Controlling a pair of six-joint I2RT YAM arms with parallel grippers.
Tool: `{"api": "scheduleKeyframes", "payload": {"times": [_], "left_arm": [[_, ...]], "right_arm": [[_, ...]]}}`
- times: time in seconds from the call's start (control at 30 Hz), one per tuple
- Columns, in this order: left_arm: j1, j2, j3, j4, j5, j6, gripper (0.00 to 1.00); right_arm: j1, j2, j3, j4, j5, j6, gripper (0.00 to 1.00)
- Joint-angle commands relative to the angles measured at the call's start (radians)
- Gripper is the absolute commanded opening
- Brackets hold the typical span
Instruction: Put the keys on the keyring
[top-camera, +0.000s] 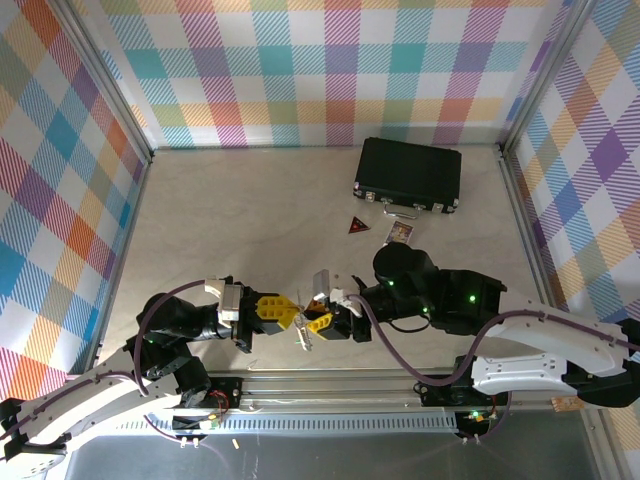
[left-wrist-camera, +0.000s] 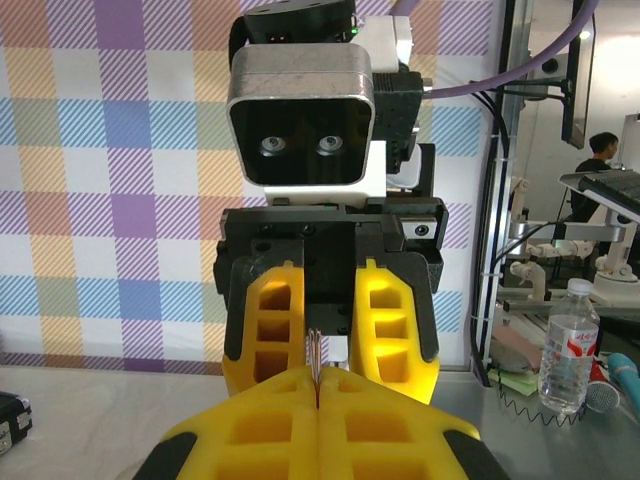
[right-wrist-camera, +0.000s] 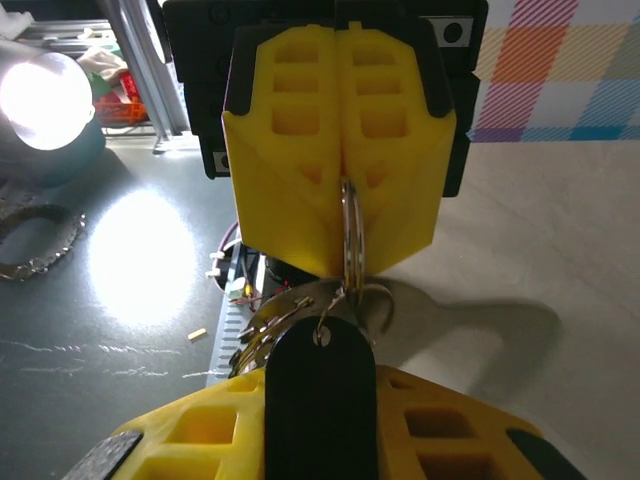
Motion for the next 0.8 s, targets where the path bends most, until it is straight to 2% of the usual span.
{"api": "scheduleKeyframes", "payload": {"times": [0.0, 0.33, 0.6, 0.63, 0.77], "left_arm": [[-0.008, -0.021, 0.013, 0.027, 0.001, 0.003, 0.00], [-0.008, 0.006, 0.034, -0.065, -0.040, 0.040, 0.00], [-0.008, 0.025, 0.005, -0.144, -0.214, 0.084, 0.01], [-0.008, 0.024, -0.001, -0.146, -0.219, 0.087, 0.05], [-0.008, 0.010, -0.018, -0.176, -0.286, 0.100, 0.33]], "right_arm": [[-0.003, -0.016, 0.045, -0.074, 0.067, -0.053, 0.00], [-0.003, 0.019, 0.116, -0.124, 0.195, -0.123, 0.00], [-0.004, 0.074, 0.156, -0.137, 0.298, -0.154, 0.00], [-0.004, 0.081, 0.162, -0.143, 0.312, -0.155, 0.00], [-0.003, 0.137, 0.193, -0.192, 0.432, -0.154, 0.00]]}}
